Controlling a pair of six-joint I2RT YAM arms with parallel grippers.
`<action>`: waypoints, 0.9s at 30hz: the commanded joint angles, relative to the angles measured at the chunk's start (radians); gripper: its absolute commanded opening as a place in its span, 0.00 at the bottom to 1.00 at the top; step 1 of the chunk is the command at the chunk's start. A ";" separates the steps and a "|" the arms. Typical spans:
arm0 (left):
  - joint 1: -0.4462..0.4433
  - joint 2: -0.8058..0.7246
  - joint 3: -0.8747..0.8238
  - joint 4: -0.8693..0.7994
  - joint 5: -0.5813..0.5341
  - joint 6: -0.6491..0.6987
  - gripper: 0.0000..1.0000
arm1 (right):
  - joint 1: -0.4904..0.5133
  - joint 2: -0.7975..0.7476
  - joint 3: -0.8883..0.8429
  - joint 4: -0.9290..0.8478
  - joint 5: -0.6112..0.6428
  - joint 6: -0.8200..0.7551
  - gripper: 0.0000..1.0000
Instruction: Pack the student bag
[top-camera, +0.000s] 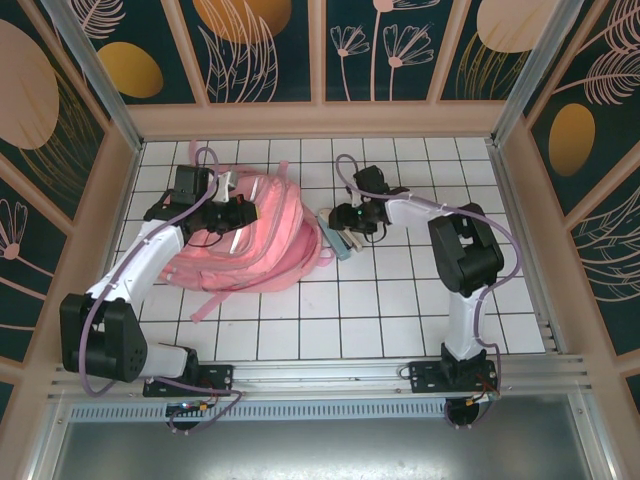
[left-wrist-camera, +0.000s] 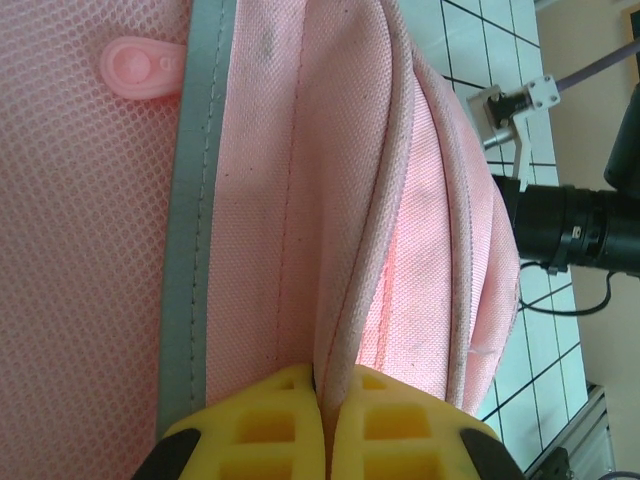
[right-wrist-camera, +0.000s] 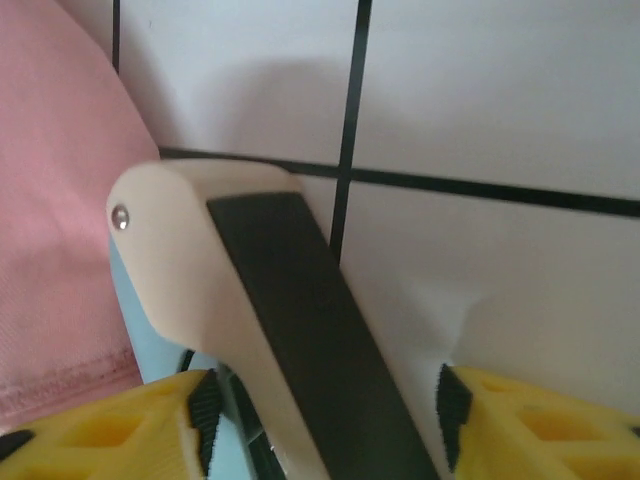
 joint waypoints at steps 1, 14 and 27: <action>-0.006 0.006 0.045 0.037 0.035 0.029 0.00 | -0.003 -0.043 -0.032 -0.024 0.070 -0.045 0.55; -0.006 0.007 0.054 0.026 0.032 0.031 0.00 | 0.012 -0.145 -0.125 -0.043 0.114 -0.082 0.58; -0.005 -0.005 0.036 0.029 0.032 0.027 0.00 | -0.003 -0.221 -0.215 -0.042 0.110 -0.097 0.50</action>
